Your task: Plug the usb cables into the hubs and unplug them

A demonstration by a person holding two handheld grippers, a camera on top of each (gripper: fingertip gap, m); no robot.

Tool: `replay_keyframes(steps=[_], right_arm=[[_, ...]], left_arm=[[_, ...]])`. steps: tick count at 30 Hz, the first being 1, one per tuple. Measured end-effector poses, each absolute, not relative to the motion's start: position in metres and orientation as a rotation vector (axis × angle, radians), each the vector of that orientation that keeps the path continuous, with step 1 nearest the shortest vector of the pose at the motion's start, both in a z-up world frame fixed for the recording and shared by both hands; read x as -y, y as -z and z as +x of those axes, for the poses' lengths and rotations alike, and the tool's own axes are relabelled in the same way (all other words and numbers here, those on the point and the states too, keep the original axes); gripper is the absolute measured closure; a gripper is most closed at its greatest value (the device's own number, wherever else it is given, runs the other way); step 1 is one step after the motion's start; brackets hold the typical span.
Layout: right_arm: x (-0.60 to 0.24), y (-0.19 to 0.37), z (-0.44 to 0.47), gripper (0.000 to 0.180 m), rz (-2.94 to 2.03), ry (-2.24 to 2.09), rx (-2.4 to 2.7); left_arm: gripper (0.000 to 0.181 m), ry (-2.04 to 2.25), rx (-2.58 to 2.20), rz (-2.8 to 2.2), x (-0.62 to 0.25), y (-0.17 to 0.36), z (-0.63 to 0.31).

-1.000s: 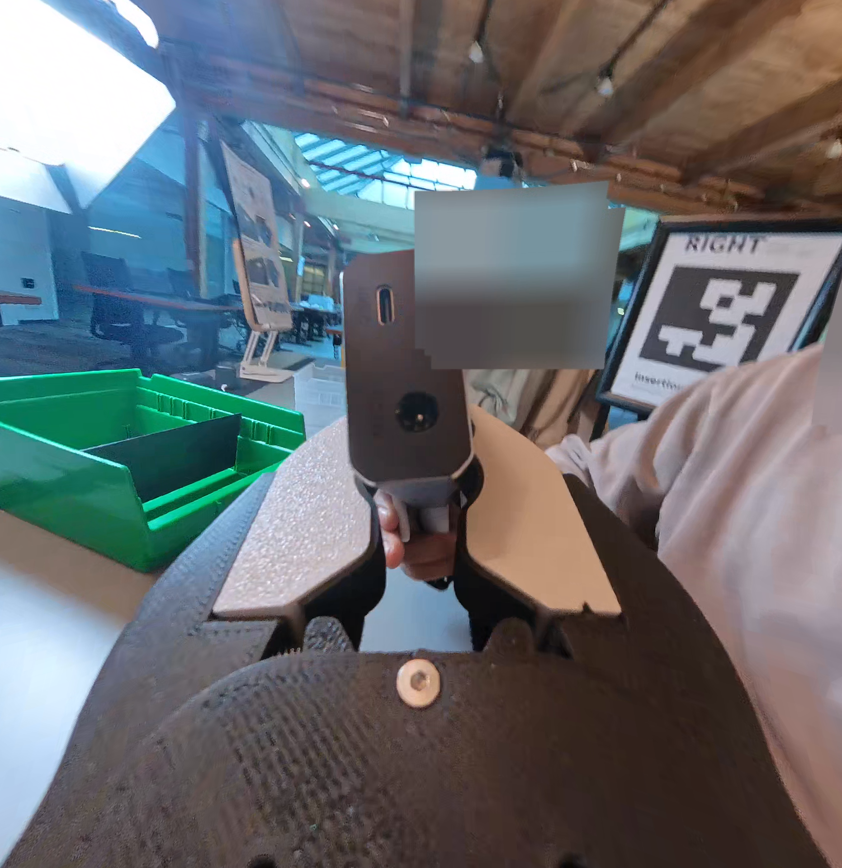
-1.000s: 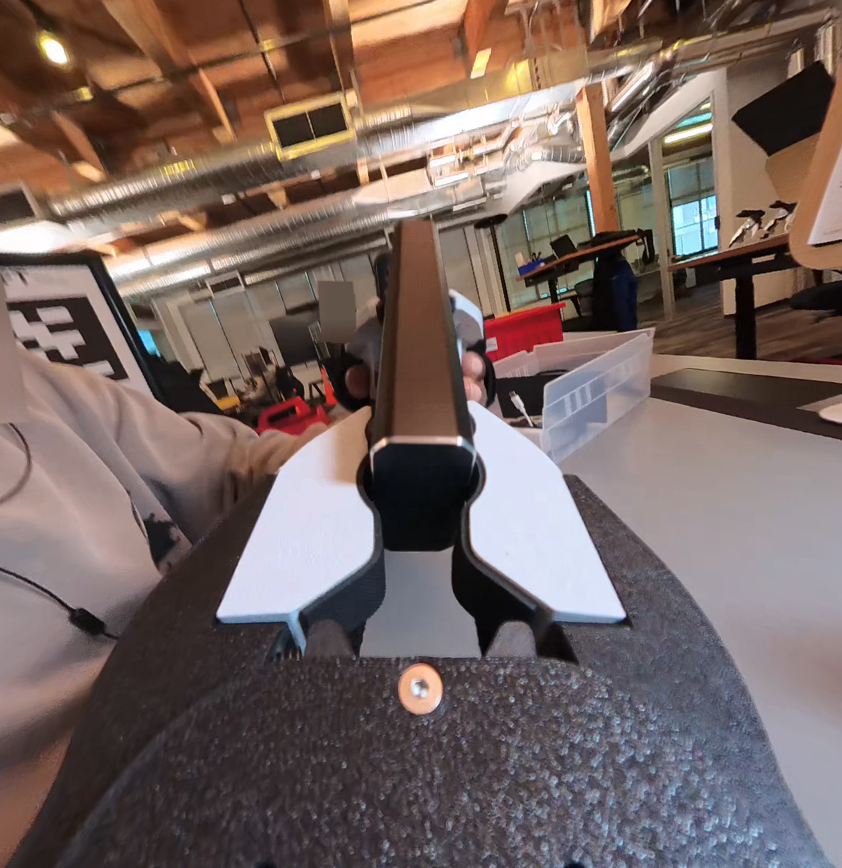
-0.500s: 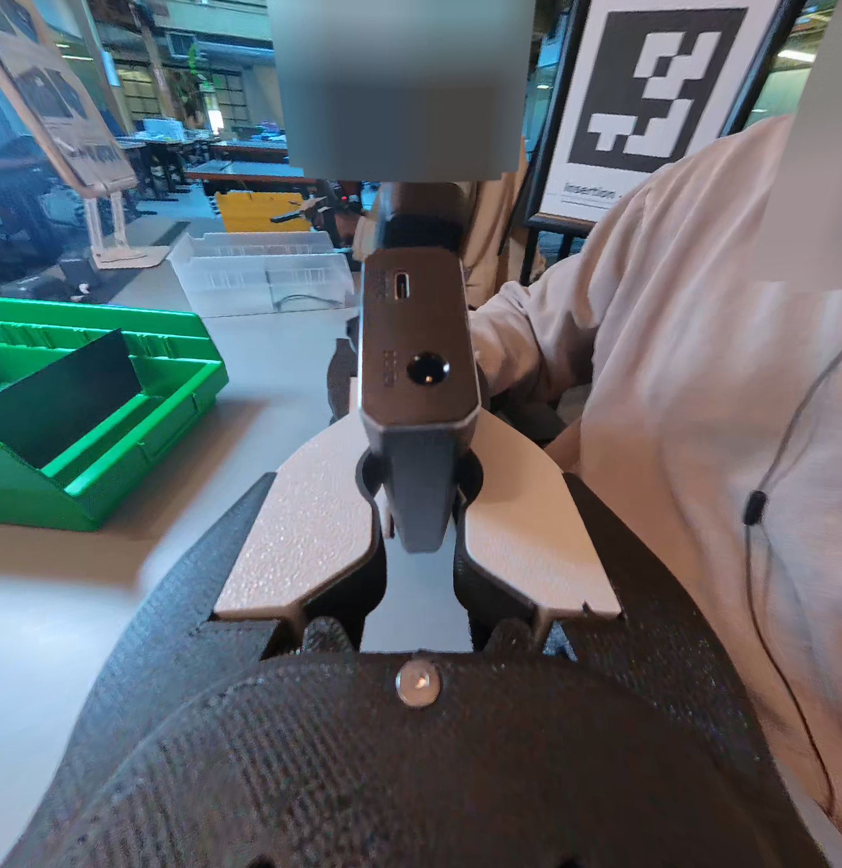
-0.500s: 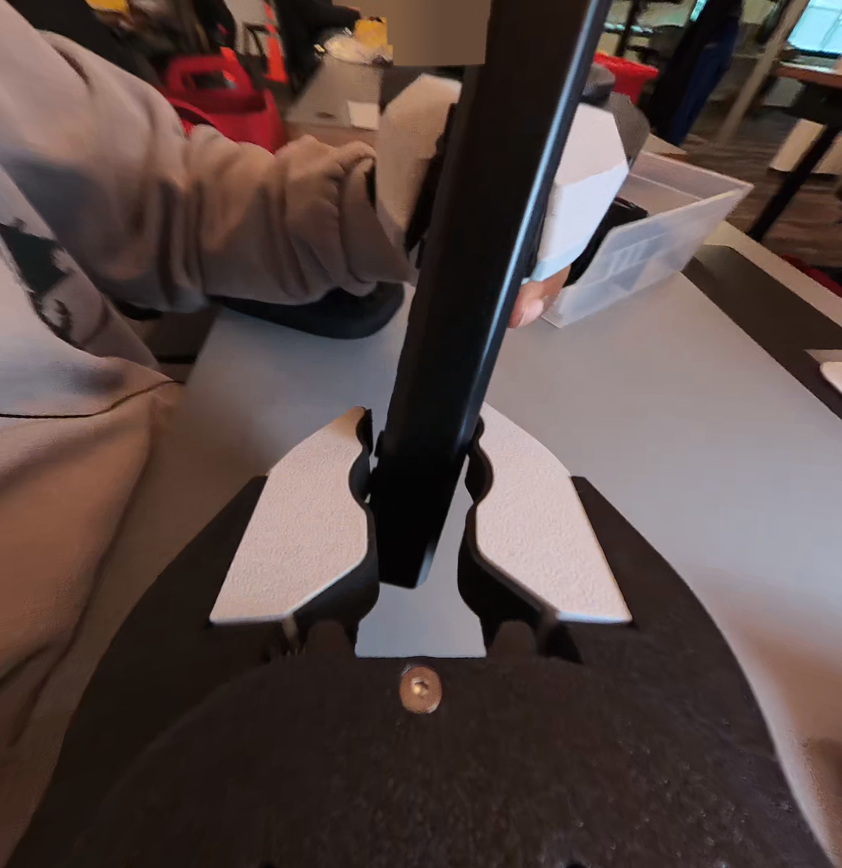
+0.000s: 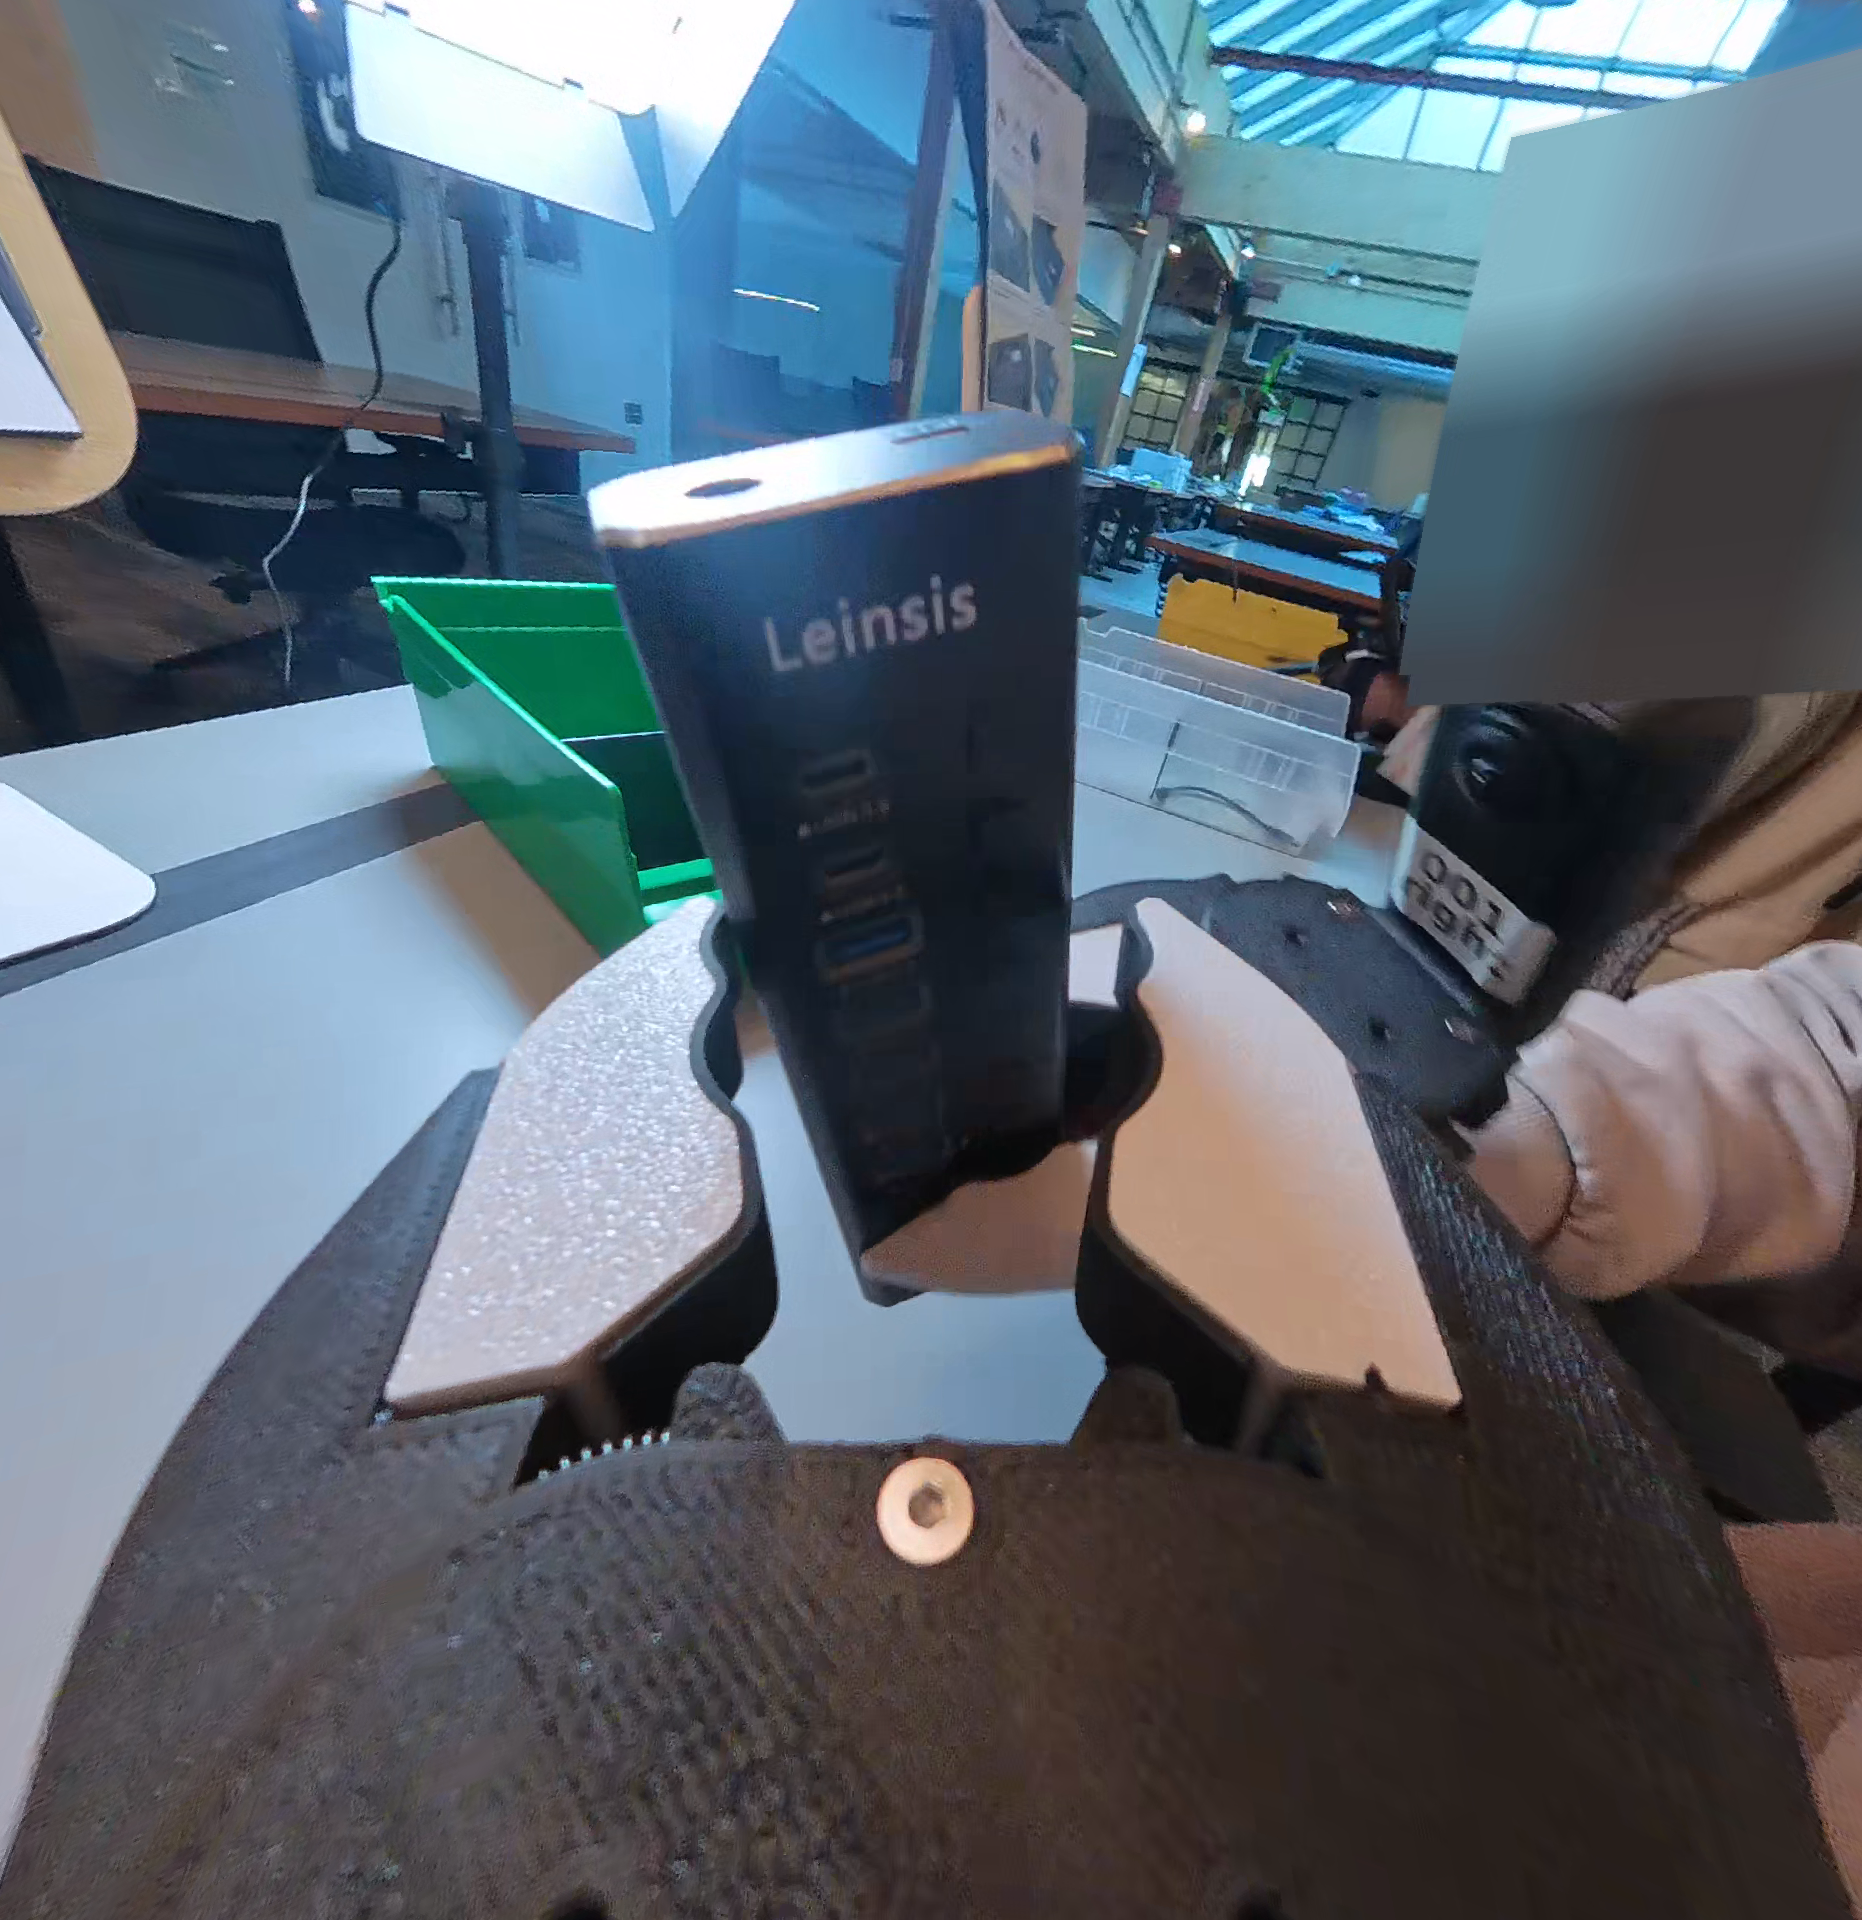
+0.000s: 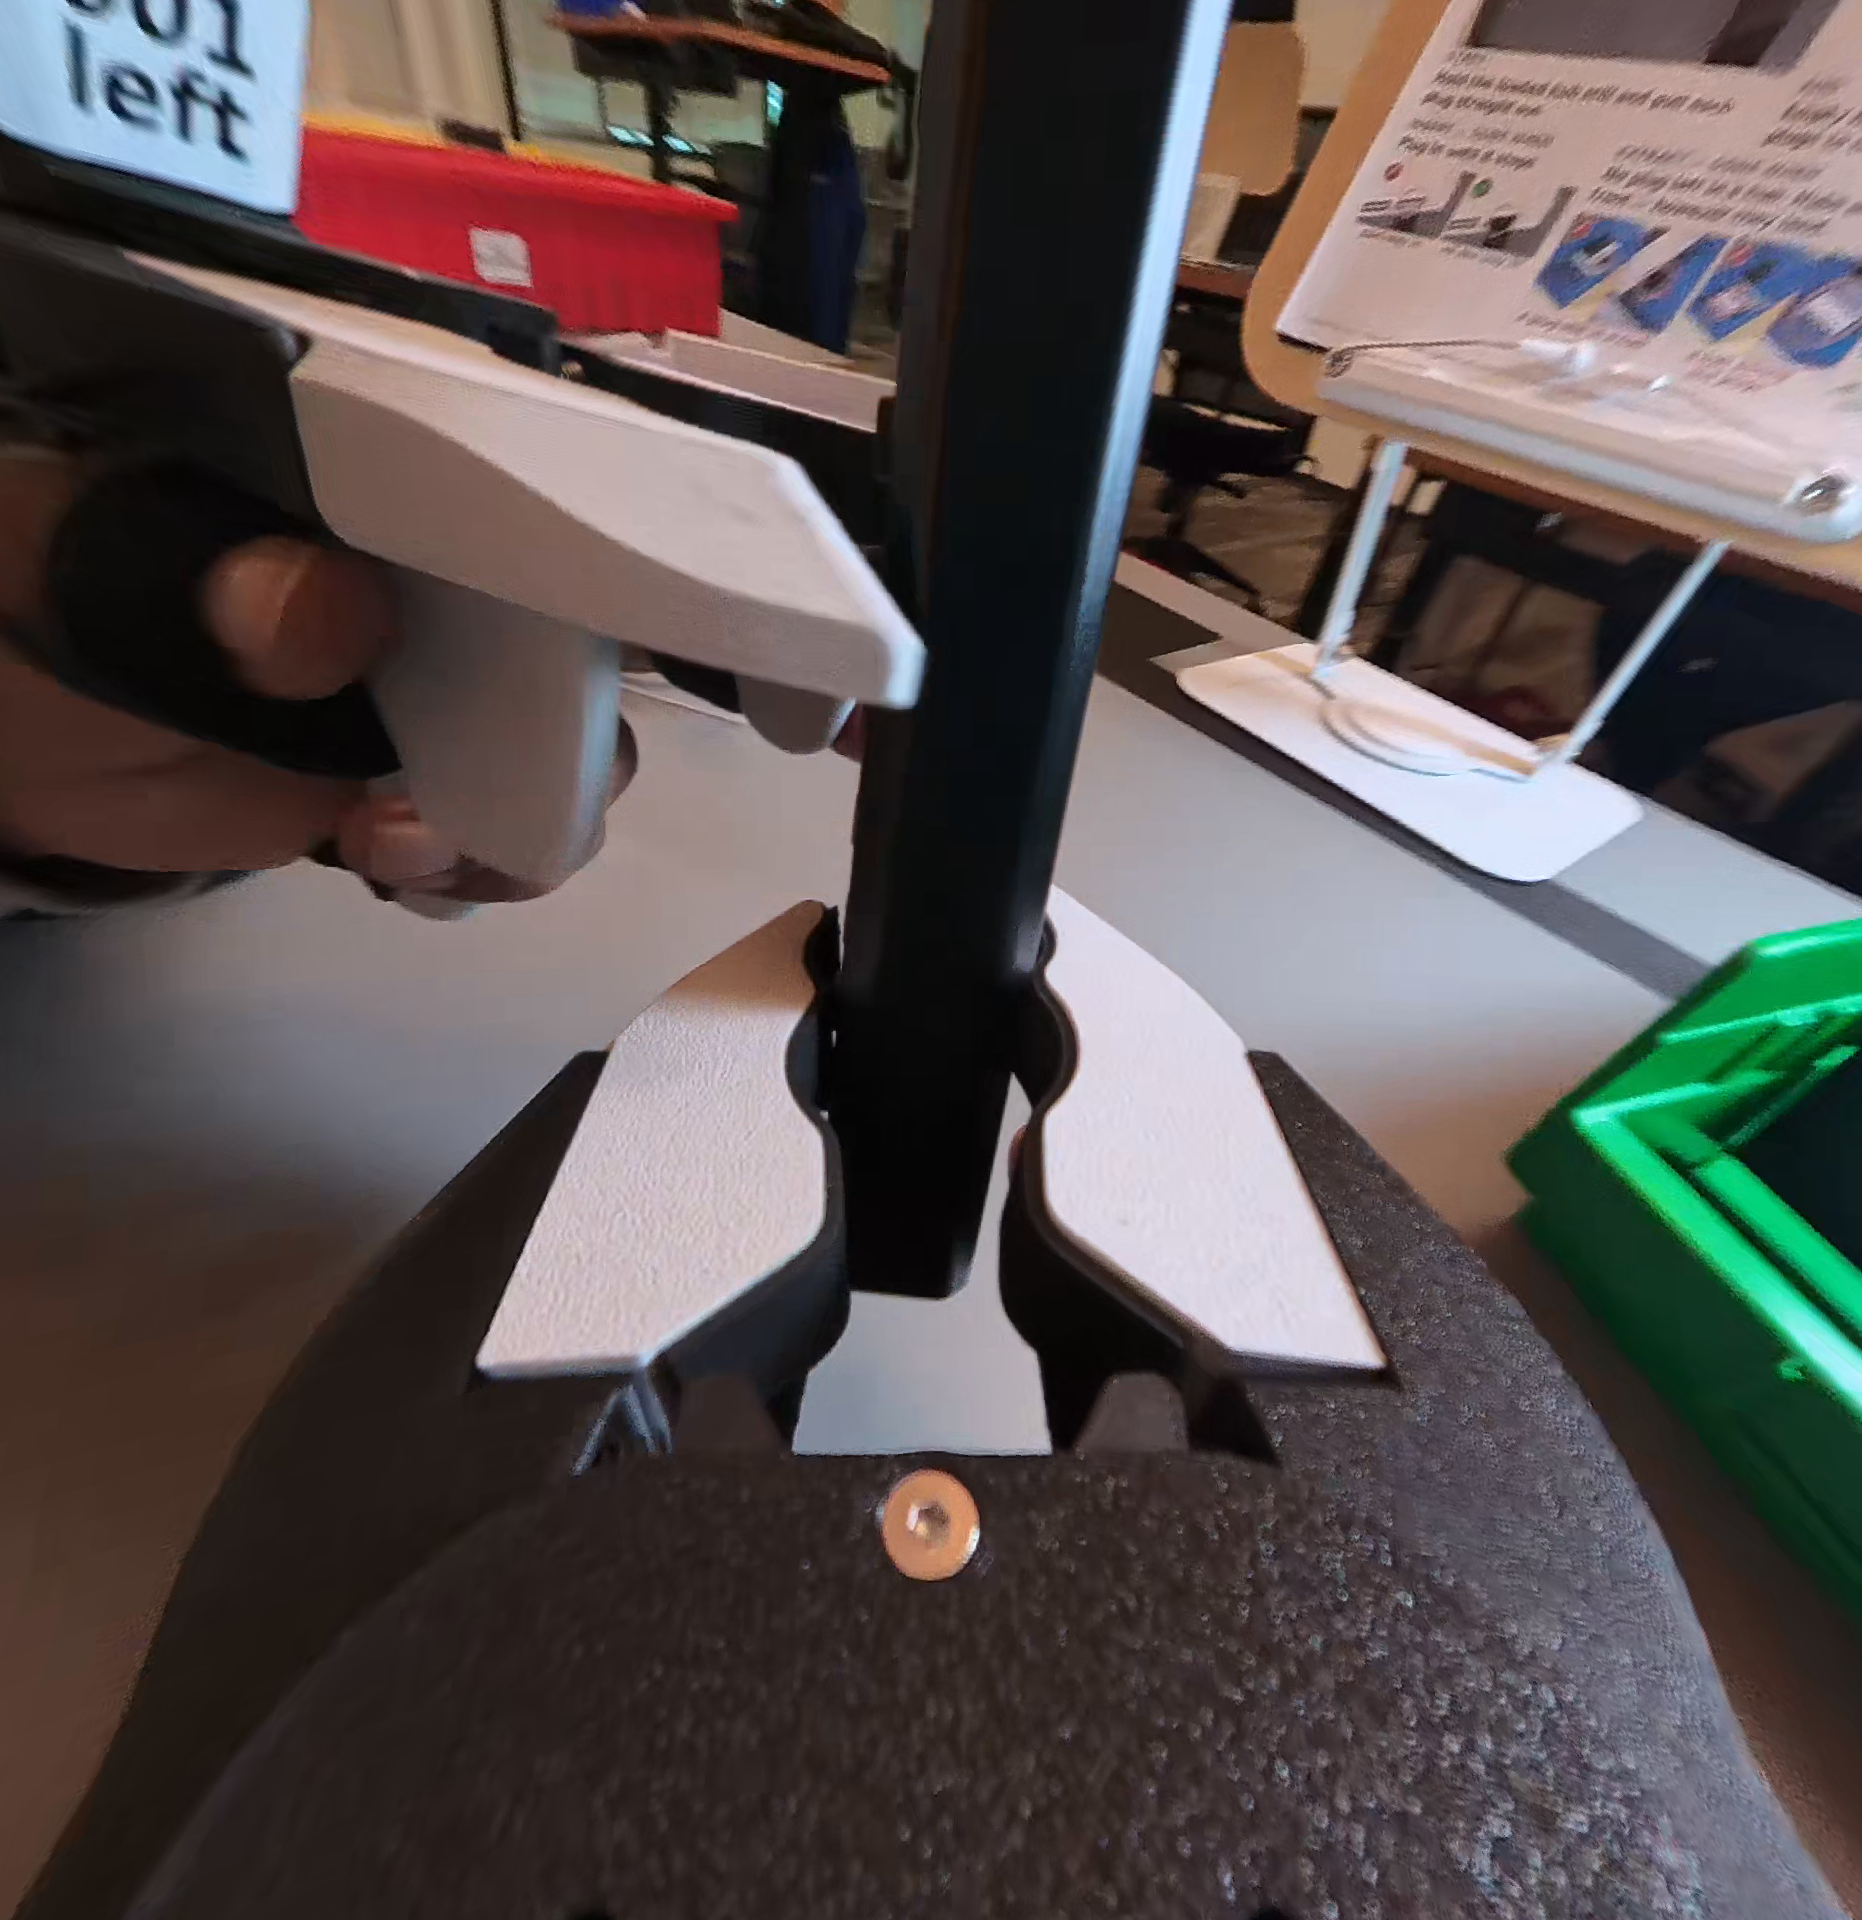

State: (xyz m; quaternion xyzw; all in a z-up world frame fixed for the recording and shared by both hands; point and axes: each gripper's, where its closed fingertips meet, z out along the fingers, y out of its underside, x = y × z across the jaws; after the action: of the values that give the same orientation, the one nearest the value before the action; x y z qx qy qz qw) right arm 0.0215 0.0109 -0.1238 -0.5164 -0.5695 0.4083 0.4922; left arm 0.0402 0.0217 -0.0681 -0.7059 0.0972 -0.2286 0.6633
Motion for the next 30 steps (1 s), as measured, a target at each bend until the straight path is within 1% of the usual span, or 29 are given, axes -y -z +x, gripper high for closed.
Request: replay_keyframes(steps=[1,2,4,9,12,16,20,22,23,26,30], right_arm=[[-0.011,0.125,0.020,0.149,-1.237,-0.926,1.390],[-0.008,0.126,0.019,0.148,-1.209,-0.868,1.412],[-0.004,0.128,0.017,0.145,-1.155,-0.786,1.436],[0.016,0.136,0.017,0.123,-1.028,-0.787,1.594],[0.033,0.137,0.023,0.118,-1.025,-0.982,1.673],[0.046,0.134,0.036,0.112,-1.102,-1.355,1.757],[0.059,0.135,0.040,0.105,-1.057,-1.480,1.829],[0.070,0.137,0.040,0.104,-1.024,-1.501,1.856],[0.073,0.138,0.039,0.110,-1.002,-1.486,1.860],[0.078,0.135,0.041,0.112,-0.960,-1.502,1.852],[0.070,0.126,0.039,0.113,-0.962,-1.554,1.746]], left_arm=[[0.110,0.520,-0.202,-1.595,-0.024,0.069,0.041],[0.116,0.524,-0.186,-1.593,-0.026,0.069,0.039],[0.116,0.578,-0.192,-1.606,-0.026,0.070,0.037],[0.117,0.705,-0.198,-1.627,-0.024,0.072,0.030],[0.117,0.740,-0.297,-1.601,-0.016,0.067,0.031],[0.117,0.752,-0.612,-1.578,0.009,0.067,0.055],[0.117,0.809,-0.807,-1.532,0.027,0.071,0.085],[0.117,0.832,-0.847,-1.519,0.031,0.072,0.097],[0.117,0.828,-0.866,-1.514,0.031,0.073,0.102],[0.117,0.800,-0.869,-1.511,0.031,0.071,0.107],[0.117,0.662,-0.778,-1.511,0.022,0.064,0.100]])
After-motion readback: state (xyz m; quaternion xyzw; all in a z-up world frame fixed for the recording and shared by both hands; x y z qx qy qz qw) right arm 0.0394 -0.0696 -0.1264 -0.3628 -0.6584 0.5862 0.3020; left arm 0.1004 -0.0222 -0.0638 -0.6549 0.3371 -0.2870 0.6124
